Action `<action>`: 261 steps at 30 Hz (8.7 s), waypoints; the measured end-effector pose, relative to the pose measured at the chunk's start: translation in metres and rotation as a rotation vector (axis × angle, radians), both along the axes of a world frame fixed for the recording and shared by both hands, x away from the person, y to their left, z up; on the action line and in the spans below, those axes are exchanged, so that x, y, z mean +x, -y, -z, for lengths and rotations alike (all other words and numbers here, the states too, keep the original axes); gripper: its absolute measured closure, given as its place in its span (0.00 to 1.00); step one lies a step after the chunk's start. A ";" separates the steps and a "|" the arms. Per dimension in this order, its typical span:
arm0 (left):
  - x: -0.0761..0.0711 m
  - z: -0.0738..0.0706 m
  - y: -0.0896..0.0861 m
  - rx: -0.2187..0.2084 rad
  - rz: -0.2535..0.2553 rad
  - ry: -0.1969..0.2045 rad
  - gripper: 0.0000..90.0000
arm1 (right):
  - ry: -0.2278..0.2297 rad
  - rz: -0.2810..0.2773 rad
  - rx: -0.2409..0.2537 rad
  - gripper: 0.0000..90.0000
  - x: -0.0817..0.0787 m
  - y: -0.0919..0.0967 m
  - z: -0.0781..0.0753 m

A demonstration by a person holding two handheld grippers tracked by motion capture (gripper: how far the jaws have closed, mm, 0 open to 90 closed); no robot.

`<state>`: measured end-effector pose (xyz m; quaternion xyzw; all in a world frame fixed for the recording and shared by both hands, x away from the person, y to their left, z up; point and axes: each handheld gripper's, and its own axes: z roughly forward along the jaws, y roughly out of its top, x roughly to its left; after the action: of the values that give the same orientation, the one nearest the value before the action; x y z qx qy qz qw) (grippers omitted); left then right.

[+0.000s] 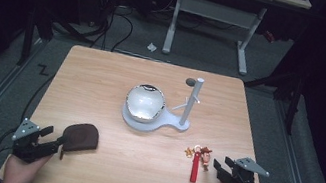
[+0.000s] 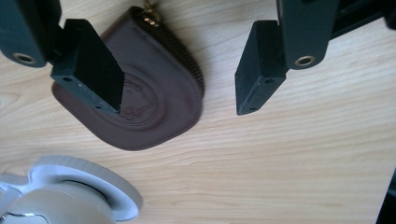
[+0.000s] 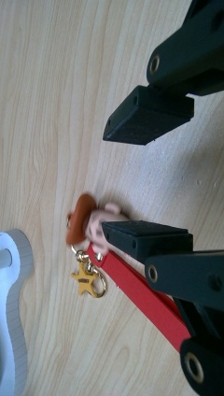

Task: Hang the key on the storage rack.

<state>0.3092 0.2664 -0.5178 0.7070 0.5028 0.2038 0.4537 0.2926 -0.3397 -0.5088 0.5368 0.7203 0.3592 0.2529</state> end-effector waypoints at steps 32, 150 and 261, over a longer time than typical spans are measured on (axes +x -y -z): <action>0.001 0.003 0.009 0.042 0.045 0.021 0.32 | -0.017 -0.044 -0.035 0.59 -0.001 -0.009 0.006; 0.001 0.005 0.007 0.008 0.107 0.025 0.33 | -0.549 -0.142 -0.293 0.72 0.080 -0.058 -0.023; -0.001 0.007 -0.001 -0.032 0.091 0.020 0.33 | -0.469 -0.356 -0.347 0.73 0.108 -0.111 -0.232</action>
<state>0.3085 0.2678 -0.5246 0.7197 0.4687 0.1822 0.4788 0.4011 -0.2288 -0.2773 0.4195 0.8917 0.1363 0.1012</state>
